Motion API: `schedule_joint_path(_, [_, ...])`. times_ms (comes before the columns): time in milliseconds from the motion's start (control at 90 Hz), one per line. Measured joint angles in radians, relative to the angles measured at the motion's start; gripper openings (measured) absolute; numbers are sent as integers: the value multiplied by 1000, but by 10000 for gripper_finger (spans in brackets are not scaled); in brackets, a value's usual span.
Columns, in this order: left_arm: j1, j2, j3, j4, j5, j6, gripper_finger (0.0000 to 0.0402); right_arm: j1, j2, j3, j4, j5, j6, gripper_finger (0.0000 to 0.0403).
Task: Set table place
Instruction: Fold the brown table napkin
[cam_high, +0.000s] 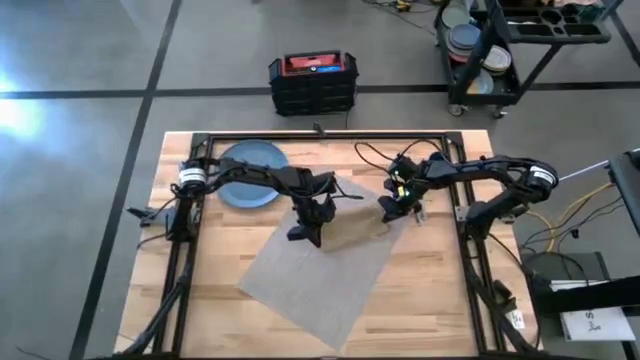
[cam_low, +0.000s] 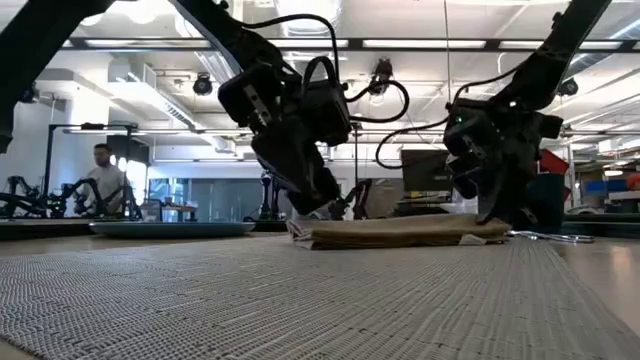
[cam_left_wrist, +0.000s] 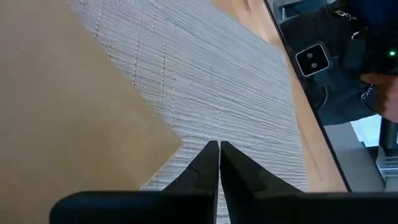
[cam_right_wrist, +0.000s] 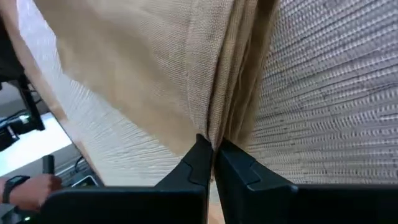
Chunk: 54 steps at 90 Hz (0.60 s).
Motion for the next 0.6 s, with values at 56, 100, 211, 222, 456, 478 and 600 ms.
schedule_joint_path(56, [1, 0, -1, -3, -20, -7, 0, 0, -5, 1, -1, 8, -1, 2])
schedule_joint_path(100, [2, 0, -3, -3, -26, -10, 0, 0, -13, 3, -1, 9, -8, 6])
schedule_joint_path(211, [5, 0, -6, -17, -29, -12, 0, 0, -29, 5, -6, 10, -26, 23])
schedule_joint_path(222, [5, 0, -6, -20, -29, -12, 0, 0, -31, 5, -8, 10, -27, 26])
schedule_joint_path(456, [5, 0, -6, -56, -32, -3, 0, 3, -39, 5, -44, 15, -37, 93])
schedule_joint_path(478, [5, 0, -6, -61, -32, -1, 0, 3, -40, 5, -49, 15, -38, 100])
schedule_joint_path(600, [5, -2, -6, -92, -32, 11, 0, 10, -47, 5, -94, 15, -53, 137])
